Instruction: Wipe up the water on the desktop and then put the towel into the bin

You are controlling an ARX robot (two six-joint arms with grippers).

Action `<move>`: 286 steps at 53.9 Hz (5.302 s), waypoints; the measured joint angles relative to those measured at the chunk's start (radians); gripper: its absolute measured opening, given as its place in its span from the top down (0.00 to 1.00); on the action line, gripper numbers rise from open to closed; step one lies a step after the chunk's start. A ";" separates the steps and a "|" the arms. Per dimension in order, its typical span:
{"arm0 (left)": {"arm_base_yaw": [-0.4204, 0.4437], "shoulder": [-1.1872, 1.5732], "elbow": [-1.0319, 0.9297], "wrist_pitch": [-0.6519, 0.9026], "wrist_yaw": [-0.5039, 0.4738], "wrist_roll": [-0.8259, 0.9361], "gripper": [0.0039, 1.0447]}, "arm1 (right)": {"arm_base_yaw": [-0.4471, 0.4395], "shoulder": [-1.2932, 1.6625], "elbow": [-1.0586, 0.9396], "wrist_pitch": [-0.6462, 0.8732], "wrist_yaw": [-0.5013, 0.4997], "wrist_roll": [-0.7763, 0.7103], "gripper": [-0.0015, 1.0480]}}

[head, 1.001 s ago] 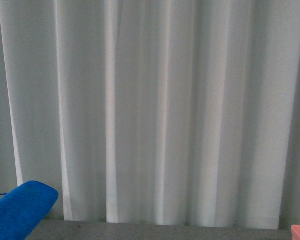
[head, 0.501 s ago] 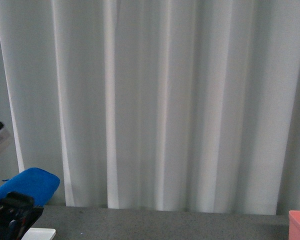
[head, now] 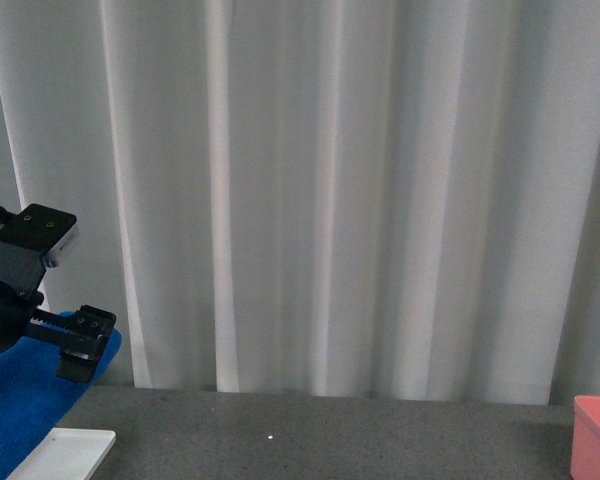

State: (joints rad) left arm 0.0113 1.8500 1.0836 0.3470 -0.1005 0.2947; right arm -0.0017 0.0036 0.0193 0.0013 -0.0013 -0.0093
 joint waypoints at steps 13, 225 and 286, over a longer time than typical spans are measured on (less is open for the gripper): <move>0.044 0.110 0.072 0.029 -0.032 0.018 0.06 | 0.000 0.000 0.000 0.000 0.000 0.000 0.07; -0.543 -0.298 -0.274 0.288 0.413 -0.489 0.96 | 0.337 1.574 0.444 0.961 -0.613 0.142 0.07; -0.539 -0.298 -0.274 0.288 0.410 -0.484 0.96 | 0.437 1.741 0.514 1.202 -0.553 0.213 0.95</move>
State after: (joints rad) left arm -0.5274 1.5517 0.8101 0.6346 0.3096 -0.1894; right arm 0.4351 1.7451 0.5335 1.2030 -0.5545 0.2035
